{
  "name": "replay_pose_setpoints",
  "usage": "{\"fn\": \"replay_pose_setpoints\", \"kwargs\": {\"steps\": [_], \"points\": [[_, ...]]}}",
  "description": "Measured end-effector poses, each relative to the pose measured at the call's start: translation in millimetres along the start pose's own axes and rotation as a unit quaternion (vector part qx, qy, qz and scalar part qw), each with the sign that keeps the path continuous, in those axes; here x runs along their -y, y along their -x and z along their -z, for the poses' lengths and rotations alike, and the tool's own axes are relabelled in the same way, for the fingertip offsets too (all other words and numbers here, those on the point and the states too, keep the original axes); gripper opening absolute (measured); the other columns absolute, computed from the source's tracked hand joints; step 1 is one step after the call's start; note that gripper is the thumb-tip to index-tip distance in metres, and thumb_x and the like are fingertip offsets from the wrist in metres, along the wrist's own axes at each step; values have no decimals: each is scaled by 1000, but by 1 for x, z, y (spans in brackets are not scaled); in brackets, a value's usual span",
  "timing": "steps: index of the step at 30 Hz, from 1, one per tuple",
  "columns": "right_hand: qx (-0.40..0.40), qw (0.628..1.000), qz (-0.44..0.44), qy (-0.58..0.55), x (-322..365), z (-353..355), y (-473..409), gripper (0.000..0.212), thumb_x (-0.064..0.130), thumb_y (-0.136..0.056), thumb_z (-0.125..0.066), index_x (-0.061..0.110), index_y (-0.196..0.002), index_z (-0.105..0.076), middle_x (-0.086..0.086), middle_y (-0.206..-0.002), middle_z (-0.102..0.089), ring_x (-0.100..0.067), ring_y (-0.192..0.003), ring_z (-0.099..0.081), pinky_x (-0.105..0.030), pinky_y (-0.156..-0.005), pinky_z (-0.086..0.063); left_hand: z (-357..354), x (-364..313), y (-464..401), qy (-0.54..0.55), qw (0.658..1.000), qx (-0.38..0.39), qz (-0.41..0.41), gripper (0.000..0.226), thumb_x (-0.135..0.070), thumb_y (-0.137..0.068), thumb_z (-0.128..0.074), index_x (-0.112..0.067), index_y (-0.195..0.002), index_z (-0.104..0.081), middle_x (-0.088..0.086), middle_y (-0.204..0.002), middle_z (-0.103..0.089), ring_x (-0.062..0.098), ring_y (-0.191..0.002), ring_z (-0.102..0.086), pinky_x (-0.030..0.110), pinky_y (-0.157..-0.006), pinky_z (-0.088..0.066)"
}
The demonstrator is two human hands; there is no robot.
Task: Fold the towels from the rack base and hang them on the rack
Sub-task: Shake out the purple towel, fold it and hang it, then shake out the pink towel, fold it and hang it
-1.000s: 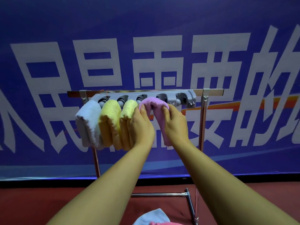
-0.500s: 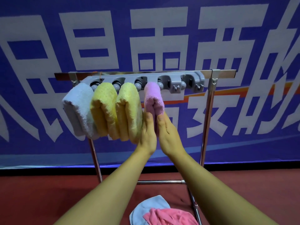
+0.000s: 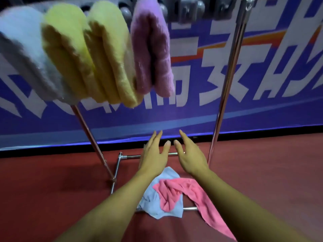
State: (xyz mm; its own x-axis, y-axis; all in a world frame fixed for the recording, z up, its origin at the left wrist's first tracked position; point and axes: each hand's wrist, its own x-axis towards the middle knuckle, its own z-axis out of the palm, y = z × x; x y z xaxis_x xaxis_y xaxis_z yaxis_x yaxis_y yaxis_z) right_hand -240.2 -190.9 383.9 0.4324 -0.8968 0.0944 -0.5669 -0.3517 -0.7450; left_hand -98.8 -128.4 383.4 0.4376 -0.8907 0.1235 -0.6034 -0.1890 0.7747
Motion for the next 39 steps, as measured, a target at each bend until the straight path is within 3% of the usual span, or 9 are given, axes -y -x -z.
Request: {"fn": "replay_pose_setpoints", "kwargs": {"steps": [4,9,17,24,28,31,33,35,39], "points": [[63,993,-63,78,-89,-57,22,59,45,-106,-44,23,-160,-33,-5,-165,-36,-24,-149,-38,-36,-115,-34,-49,87,19,-127,986,79,75,62,-38,-100,-56,-22,-157,-36,4,-167,-26,23,-153,-28,40,-123,-24],[173,963,-113,173,-199,-131,50,59,45,-106,-42,20,-159,-33,-12,-165,-34,-31,-149,-38,-40,-117,-34,-104,192,45,-155,966,151,139,61,-36,-94,-60,-15,-150,-47,9,-155,-47,27,-144,-44,36,-118,-34],[284,912,-140,262,-311,-213,47,57,47,-102,-40,36,-158,-30,-17,-170,-14,-33,-158,-12,-51,-121,-30,-175,296,53,-187,937,251,157,56,-31,-98,-61,-16,-149,-46,11,-159,-39,25,-148,-37,34,-119,-28],[299,890,-108,326,-363,-272,33,60,48,-104,-42,28,-160,-31,-11,-173,-2,-34,-159,9,-47,-127,-8,-231,349,61,-200,918,336,71,34,-35,-98,-62,-30,-131,-66,7,-169,-15,21,-157,-13,25,-122,-11],[277,883,-212,314,-380,-276,34,62,50,-104,-43,14,-155,-38,-8,-172,-13,-33,-158,-8,-44,-125,-13,-240,363,67,-270,885,379,11,47,-40,-102,-51,-24,-146,-50,-8,-159,-37,15,-155,-18,39,-126,-9],[228,911,-176,296,-380,-267,41,48,42,-101,-51,6,-132,-61,-13,-143,-55,-35,-136,-47,-42,-113,-35,-237,362,68,-220,916,335,-6,26,-29,-99,-58,-19,-122,-66,-5,-126,-64,18,-128,-55,40,-119,-28],[189,931,-174,258,-372,-259,44,36,38,-97,-60,7,-110,-72,-14,-114,-69,-37,-108,-65,-41,-91,-50,-231,353,66,-137,952,273,30,14,-25,-93,-70,-16,-102,-74,-5,-104,-72,15,-100,-67,25,-100,-45],[136,954,-220,152,-357,-246,44,24,30,-92,-69,7,-89,-76,-14,-90,-75,-34,-85,-70,-38,-72,-52,-222,337,62,-65,970,218,79,8,-21,-86,-78,-15,-90,-76,-8,-92,-74,9,-85,-67,10,-78,-45],[63,961,-269,-21,-317,-211,51,16,16,-86,-79,11,-74,-70,5,-65,-67,2,-56,-58,-16,-54,-43,-193,292,51,2,981,159,110,9,-14,-87,-76,-20,-89,-69,-12,-82,-68,-3,-73,-61,9,-72,-46]]}}
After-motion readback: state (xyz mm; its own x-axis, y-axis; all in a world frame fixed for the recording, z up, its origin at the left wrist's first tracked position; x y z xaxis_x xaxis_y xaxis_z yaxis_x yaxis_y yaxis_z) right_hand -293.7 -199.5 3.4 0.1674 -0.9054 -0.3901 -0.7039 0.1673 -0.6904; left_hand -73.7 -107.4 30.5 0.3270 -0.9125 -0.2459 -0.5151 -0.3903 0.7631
